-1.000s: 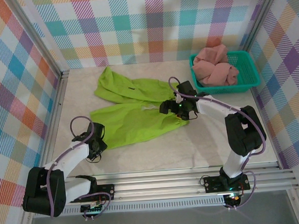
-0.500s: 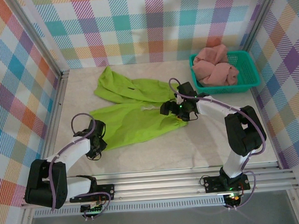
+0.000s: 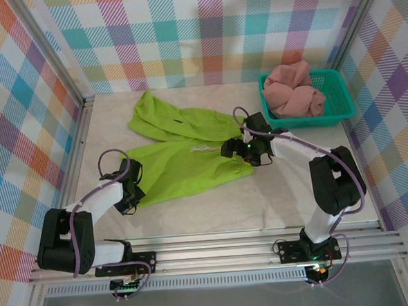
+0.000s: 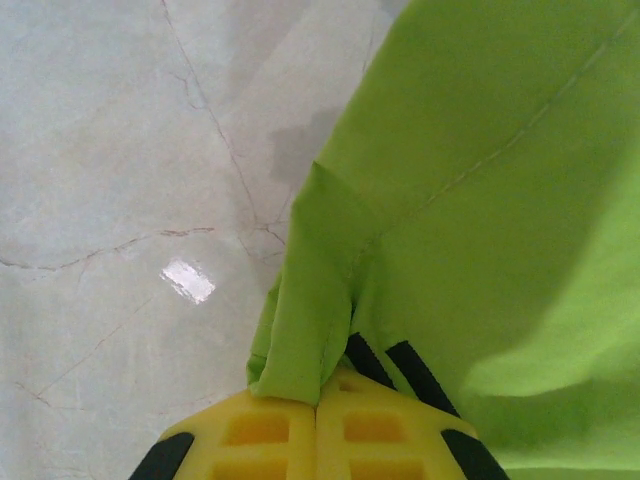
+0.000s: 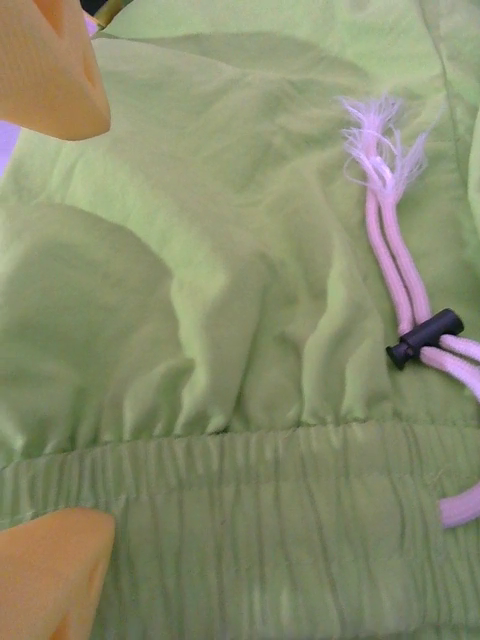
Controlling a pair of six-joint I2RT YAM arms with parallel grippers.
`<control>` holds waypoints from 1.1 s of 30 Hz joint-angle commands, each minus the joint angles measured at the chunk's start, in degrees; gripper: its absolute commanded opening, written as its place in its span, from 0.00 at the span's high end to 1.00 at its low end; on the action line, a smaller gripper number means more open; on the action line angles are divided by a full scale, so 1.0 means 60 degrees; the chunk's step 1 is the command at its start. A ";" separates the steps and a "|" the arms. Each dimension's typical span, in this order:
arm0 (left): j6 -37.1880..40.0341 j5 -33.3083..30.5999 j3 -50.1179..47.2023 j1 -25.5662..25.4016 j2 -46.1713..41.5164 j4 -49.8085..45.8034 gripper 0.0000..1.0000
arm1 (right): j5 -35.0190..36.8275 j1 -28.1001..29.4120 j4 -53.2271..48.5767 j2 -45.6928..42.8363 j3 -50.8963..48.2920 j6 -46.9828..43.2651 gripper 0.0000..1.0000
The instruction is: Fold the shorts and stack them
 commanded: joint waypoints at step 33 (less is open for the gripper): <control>0.0290 0.0986 -0.0417 0.0059 -0.0431 0.1577 1.00 | 0.0302 -0.1444 0.0286 -0.0561 -0.1949 0.1121 0.41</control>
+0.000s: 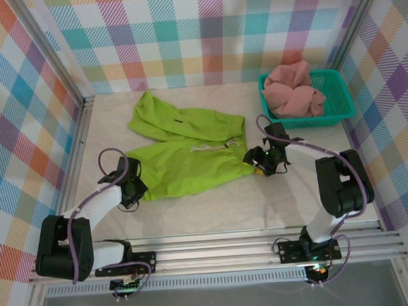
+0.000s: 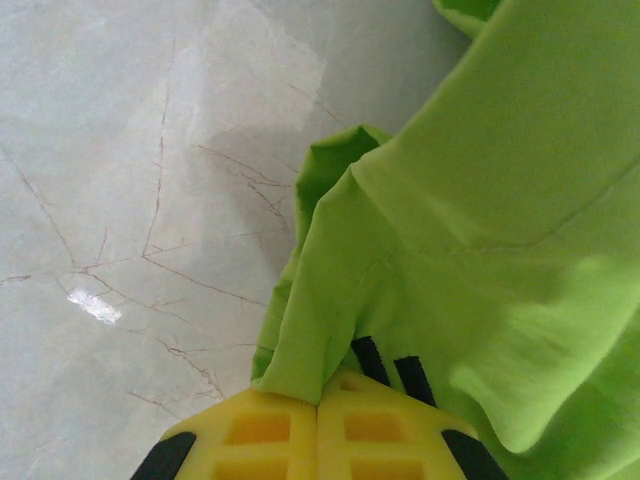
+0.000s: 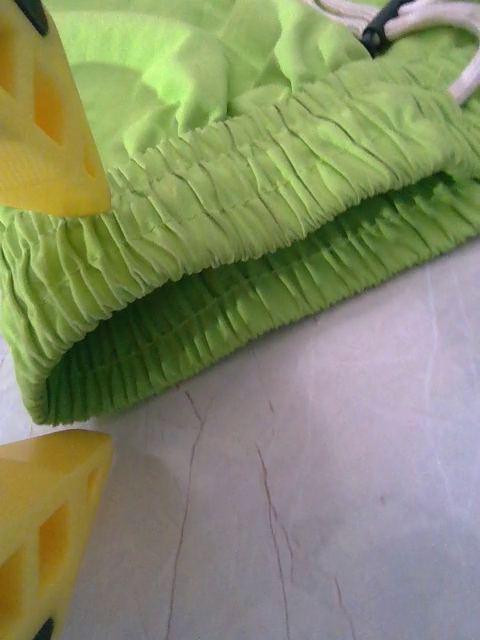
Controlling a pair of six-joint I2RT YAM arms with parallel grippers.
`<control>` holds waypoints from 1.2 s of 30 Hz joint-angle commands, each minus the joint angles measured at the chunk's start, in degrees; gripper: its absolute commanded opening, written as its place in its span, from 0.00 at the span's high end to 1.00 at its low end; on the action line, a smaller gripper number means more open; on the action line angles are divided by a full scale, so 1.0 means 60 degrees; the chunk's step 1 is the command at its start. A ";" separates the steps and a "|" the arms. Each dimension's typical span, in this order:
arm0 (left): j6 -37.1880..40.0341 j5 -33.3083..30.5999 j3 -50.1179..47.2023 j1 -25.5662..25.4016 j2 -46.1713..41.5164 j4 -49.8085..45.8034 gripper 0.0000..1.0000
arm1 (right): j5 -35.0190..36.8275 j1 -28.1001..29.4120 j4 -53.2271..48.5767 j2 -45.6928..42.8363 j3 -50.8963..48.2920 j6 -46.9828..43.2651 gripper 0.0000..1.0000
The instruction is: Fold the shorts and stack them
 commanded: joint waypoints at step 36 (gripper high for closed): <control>0.0708 -0.0381 0.2256 0.0378 -0.1350 -0.1751 1.00 | -0.0062 0.0308 -0.0892 -0.1409 0.1498 -0.0050 1.00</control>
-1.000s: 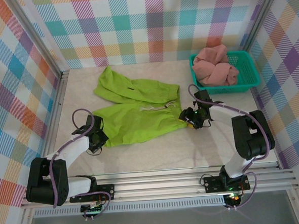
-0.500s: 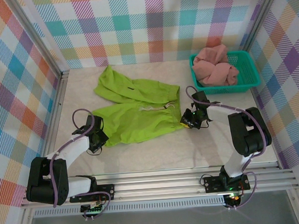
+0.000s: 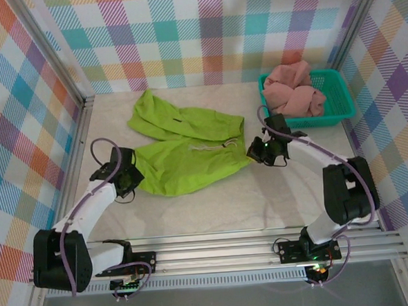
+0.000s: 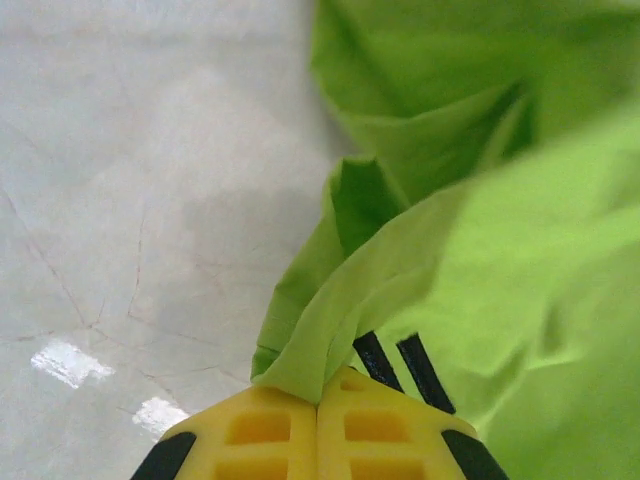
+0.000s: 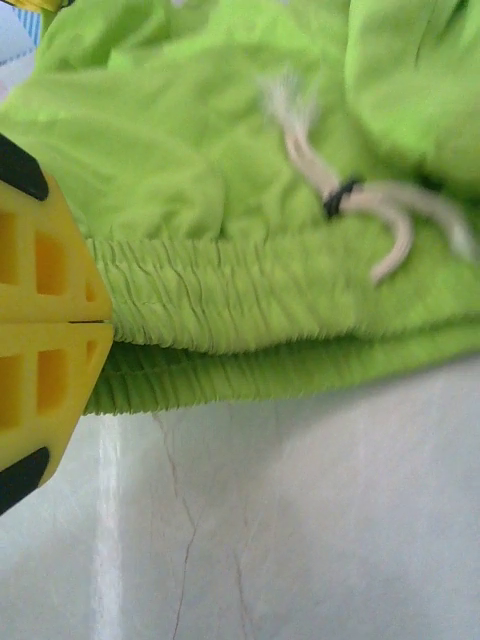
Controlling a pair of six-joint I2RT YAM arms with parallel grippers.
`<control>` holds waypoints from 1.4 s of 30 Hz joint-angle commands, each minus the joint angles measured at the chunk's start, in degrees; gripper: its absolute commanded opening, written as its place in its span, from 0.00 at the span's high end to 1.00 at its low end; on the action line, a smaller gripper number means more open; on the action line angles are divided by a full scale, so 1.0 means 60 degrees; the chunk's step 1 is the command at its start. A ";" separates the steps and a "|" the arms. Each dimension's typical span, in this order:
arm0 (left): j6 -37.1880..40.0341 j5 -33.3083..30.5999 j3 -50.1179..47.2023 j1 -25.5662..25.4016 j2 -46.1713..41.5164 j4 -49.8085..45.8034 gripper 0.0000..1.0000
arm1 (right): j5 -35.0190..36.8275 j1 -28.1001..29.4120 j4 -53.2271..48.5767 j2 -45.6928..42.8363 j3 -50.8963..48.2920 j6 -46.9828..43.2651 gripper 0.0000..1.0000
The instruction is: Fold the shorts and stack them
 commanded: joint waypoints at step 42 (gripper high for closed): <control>0.1833 -0.1690 1.6982 0.0858 0.5374 -0.3120 1.00 | -0.0686 0.0063 -0.3026 0.3828 1.4043 -0.0476 1.00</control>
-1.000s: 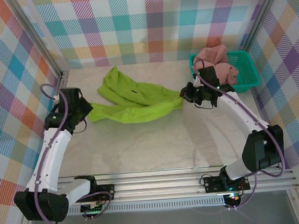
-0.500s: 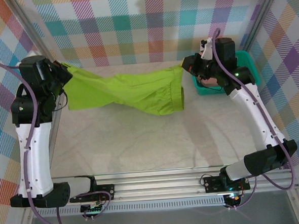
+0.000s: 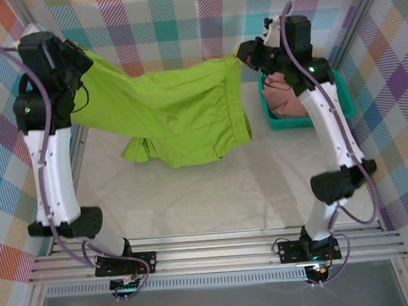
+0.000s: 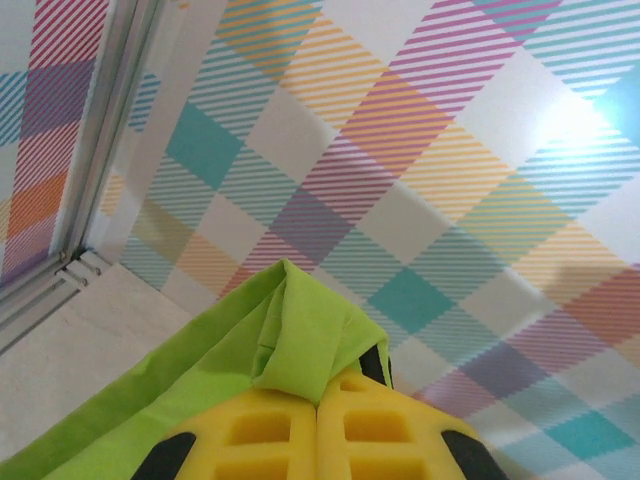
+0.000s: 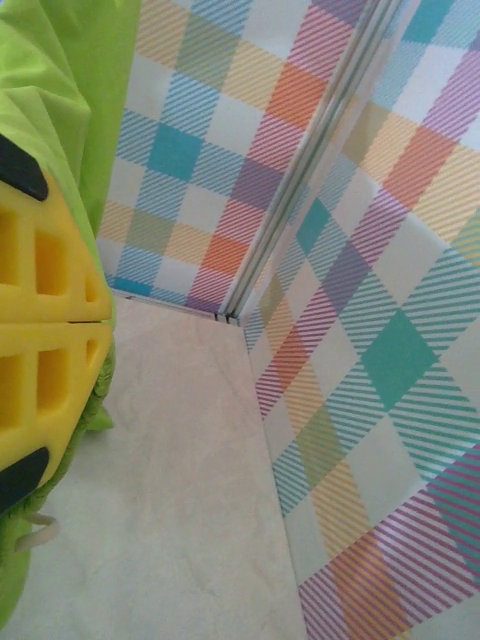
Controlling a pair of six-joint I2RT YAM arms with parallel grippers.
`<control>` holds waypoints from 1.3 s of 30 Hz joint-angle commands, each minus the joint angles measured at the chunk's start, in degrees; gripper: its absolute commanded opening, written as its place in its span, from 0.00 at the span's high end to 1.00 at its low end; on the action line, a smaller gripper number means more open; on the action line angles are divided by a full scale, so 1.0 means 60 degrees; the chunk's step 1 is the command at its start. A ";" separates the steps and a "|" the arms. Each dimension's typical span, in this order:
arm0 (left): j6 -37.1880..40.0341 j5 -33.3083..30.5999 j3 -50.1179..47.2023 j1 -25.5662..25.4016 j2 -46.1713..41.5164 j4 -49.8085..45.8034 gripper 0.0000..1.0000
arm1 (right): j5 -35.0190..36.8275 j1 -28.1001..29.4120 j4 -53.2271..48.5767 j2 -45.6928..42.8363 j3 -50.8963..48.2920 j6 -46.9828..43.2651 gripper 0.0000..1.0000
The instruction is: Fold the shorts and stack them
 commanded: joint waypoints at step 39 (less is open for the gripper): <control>0.0850 -0.1127 -1.2875 0.0288 -0.7729 0.3025 1.00 | -0.1183 0.2060 0.2539 -0.4485 -1.1138 -0.1798 1.00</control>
